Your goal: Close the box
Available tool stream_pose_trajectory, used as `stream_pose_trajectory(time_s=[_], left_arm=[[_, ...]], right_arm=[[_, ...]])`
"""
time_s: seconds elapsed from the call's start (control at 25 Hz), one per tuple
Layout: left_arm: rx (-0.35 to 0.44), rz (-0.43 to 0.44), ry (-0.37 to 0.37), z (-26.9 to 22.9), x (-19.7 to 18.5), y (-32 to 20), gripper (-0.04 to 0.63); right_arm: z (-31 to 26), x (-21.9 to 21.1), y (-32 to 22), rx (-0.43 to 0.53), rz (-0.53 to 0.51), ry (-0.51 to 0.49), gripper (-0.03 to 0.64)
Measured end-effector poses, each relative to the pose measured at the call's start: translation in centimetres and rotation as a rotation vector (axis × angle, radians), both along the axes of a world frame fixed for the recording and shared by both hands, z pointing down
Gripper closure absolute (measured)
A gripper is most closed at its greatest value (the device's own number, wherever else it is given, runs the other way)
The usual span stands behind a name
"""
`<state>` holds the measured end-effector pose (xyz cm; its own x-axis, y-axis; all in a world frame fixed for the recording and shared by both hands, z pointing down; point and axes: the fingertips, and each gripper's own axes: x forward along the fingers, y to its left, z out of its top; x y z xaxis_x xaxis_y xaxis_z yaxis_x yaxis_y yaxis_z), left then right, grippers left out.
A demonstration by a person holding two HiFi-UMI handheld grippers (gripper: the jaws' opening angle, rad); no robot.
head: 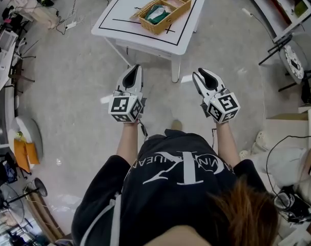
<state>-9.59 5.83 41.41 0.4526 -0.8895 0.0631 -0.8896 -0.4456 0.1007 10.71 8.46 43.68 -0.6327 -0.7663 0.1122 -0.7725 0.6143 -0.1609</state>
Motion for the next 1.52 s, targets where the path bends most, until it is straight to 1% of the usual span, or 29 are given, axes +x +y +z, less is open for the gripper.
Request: stream_pose_trajectory(time_s=[0.24, 0.48, 0.8, 0.92, 1.12, 1.28, 1.52], left_arm=[[-0.015, -0.014, -0.016, 0.4, 0.9, -1.6, 0.58], [-0.028, -0.04, -0.018, 0.7, 0.3, -2.6, 0.577], [-0.046, -0.046, -0.024, 1.8, 0.7, -5.2, 0.578], [-0.053, -0.048, -0.031, 2.3, 0.6, -7.3, 0.577], [-0.054, -0.078, -0.005, 2.2, 0.5, -12.2, 0.578], [-0.055, -0.086, -0.013, 2.1, 0.7, -15.7, 0.578], [-0.064, -0.117, -0.021, 2.0, -0.4, -19.9, 0.578]], right_arm=[[0.2, 0.7, -2.2, -0.02, -0.028, -0.024, 0.5], [0.4, 0.6, -3.6, -0.033, -0.049, -0.027, 0.497], [1.5, 0.7, -6.1, -0.056, -0.066, -0.025, 0.489], [1.8, 0.5, -8.3, -0.064, -0.077, -0.025, 0.488], [1.7, -0.1, -12.7, -0.081, -0.121, -0.01, 0.488], [1.6, -0.5, -16.4, -0.094, -0.143, -0.011, 0.486], [1.5, -1.5, -20.8, -0.124, -0.175, 0.003, 0.486]])
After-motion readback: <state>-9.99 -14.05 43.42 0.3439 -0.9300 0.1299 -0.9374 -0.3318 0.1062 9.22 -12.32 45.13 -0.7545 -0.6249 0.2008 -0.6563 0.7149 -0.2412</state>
